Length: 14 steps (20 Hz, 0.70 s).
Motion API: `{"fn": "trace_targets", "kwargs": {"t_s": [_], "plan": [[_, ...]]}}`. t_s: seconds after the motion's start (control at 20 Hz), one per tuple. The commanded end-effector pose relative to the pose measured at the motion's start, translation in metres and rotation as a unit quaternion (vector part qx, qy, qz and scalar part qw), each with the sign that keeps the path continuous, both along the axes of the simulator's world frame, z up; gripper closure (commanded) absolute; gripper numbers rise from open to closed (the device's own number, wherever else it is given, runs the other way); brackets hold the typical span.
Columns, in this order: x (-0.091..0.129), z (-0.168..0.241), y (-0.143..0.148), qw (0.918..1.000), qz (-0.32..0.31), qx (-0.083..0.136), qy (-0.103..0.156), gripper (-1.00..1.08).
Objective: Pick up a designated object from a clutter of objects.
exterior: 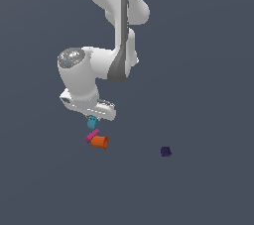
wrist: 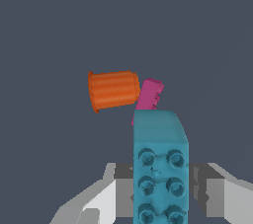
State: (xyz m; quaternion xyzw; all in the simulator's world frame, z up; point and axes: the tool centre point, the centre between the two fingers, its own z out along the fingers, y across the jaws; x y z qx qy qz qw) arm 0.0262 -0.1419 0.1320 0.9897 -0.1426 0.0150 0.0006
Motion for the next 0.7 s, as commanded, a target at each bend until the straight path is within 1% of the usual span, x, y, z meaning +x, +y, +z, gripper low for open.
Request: {"fn": "trace_targets", "kwargs": {"t_s": [0.0, 0.65], "plan": [[-0.008, 0.017, 0.022, 1.0, 0.0, 0.0, 0.0, 1.08], [-0.051, 0.115, 0.147, 1.0, -0.002, -0.002, 0.005, 1.08]]}}
